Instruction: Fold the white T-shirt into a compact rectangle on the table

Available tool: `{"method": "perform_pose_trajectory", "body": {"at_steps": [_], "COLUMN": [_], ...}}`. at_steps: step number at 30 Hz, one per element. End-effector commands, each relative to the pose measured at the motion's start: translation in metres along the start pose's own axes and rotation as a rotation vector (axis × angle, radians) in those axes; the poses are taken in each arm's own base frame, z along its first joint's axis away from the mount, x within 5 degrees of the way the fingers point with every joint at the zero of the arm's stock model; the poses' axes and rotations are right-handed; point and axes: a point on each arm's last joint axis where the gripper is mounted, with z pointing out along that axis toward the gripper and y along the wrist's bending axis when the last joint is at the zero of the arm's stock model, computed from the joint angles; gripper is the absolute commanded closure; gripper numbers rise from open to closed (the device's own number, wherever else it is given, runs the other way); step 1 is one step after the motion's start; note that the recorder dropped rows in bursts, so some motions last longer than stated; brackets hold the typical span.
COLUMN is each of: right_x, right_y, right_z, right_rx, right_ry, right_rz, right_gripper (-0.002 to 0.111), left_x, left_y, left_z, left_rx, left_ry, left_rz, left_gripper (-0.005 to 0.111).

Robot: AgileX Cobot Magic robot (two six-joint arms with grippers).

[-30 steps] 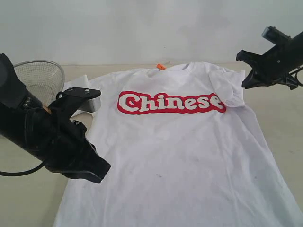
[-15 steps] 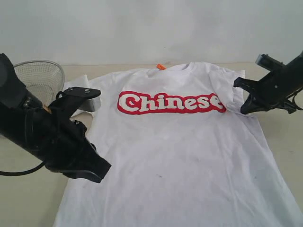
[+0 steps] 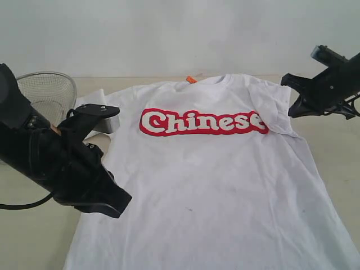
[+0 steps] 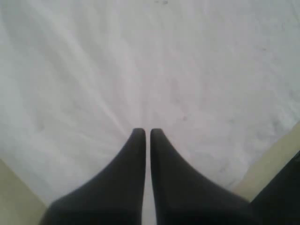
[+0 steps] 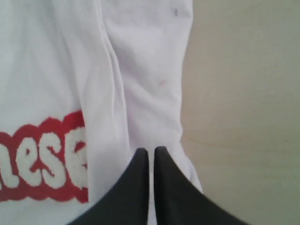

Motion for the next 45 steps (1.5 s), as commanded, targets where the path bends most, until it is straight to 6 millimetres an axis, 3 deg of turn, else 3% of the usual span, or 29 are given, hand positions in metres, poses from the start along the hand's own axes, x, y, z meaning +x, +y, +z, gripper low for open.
{"method": "perform_pose_trajectory", "body": {"at_steps": [1, 7, 17, 33, 35, 41, 45], "right_x": [-0.009, -0.013, -0.014, -0.010, -0.007, 0.009, 0.011], "right_y": [0.001, 0.000, 0.029, 0.024, 0.029, 0.065, 0.067], "right_z": [-0.002, 0.012, 0.034, 0.045, 0.047, 0.056, 0.053], "right_rx": [0.009, 0.032, 0.025, 0.029, 0.015, -0.094, -0.137], "right_ry": [-0.077, -0.136, -0.185, -0.155, -0.142, -0.062, -0.024], "right_rz": [-0.004, 0.003, -0.072, -0.063, -0.057, -0.094, -0.140], "right_gripper": [0.108, 0.108, 0.108, 0.108, 0.108, 0.108, 0.108], "left_x": [-0.001, -0.001, -0.001, -0.001, -0.001, -0.001, -0.002], "left_y": [-0.002, -0.002, -0.002, -0.002, -0.002, -0.002, -0.001], "left_z": [-0.001, -0.001, -0.001, -0.001, -0.001, -0.001, -0.001], "left_rx": [0.007, 0.007, 0.007, 0.004, 0.004, 0.004, 0.001], "left_ry": [-0.002, -0.002, -0.002, -0.001, -0.001, -0.001, -0.009], "left_rz": [0.000, 0.000, 0.000, 0.002, 0.002, 0.002, 0.002], "left_gripper": [0.102, 0.102, 0.102, 0.102, 0.102, 0.102, 0.102]}}
